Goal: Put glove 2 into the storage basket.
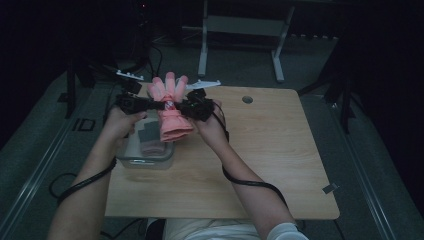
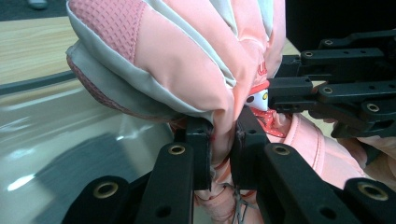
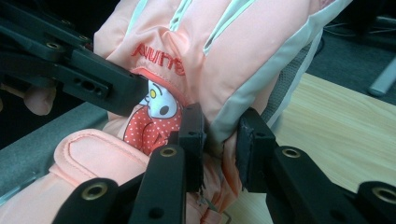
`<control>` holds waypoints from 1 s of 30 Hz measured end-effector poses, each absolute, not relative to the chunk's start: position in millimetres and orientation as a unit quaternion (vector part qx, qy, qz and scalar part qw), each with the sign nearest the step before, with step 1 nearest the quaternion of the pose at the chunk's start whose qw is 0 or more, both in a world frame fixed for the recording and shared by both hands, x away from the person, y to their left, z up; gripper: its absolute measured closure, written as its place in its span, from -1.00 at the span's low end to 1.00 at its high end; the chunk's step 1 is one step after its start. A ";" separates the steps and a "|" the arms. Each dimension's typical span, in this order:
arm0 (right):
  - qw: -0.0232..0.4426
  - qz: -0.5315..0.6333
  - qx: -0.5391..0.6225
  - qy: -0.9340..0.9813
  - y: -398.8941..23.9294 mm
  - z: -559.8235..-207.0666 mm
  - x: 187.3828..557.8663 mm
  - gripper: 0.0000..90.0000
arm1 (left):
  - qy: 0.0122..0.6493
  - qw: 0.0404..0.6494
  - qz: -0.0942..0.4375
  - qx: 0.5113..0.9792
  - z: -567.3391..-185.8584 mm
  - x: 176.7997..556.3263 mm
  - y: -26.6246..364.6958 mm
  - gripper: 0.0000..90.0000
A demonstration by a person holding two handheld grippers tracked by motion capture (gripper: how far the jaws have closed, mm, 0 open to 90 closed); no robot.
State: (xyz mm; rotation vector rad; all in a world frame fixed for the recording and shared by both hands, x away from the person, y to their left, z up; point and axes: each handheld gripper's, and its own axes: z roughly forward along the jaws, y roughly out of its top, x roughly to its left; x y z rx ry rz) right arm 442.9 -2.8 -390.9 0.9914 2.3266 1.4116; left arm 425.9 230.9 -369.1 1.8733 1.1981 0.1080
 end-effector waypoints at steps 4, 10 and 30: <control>0.116 0.485 0.331 0.801 22.6 -389.1 443.8 0.65 | 0.496 0.441 0.048 0.747 -368.0 421.4 254.1 0.77; 0.102 0.483 0.335 0.803 50.5 -400.1 448.0 0.65 | 0.515 0.437 0.042 0.737 -382.9 422.8 278.1 0.77; 0.057 0.386 0.369 0.844 77.8 -479.7 471.1 0.62 | 0.583 0.378 -0.006 0.719 -475.5 446.1 284.1 0.76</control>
